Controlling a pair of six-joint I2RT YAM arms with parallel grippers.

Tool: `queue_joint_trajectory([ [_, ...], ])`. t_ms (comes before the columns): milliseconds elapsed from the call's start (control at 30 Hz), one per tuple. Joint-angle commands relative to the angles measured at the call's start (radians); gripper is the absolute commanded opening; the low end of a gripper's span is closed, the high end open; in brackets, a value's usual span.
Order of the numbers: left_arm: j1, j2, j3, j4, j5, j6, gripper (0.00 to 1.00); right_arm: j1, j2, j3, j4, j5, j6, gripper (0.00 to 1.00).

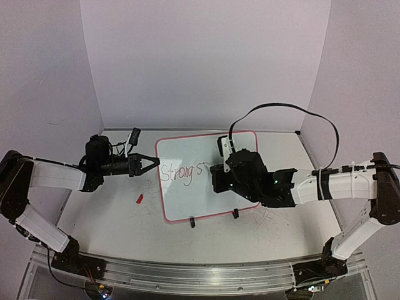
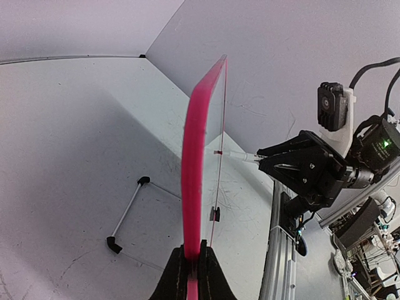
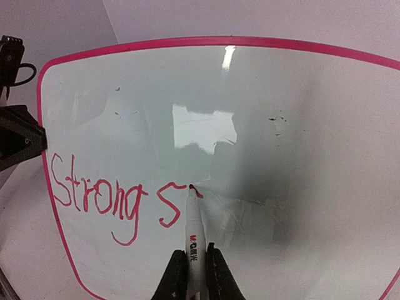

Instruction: Write a sentence on the whiteboard

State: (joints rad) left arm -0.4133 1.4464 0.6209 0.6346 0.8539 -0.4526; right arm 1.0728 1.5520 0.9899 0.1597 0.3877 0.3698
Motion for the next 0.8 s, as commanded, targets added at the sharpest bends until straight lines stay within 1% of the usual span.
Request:
queue_joint_trajectory([
  [0, -0.015, 0.005, 0.037, -0.005, 0.009, 0.019, 0.00, 0.008, -0.001, -0.021, -0.039, 0.003, 0.031, 0.00],
  [600, -0.017, -0.003, 0.035, -0.005, 0.009, 0.018, 0.00, 0.065, -0.005, -0.087, -0.078, -0.011, 0.124, 0.00],
  [767, -0.017, -0.003, 0.033, -0.005, 0.009, 0.019, 0.00, 0.072, -0.008, -0.078, -0.074, -0.012, 0.113, 0.00],
])
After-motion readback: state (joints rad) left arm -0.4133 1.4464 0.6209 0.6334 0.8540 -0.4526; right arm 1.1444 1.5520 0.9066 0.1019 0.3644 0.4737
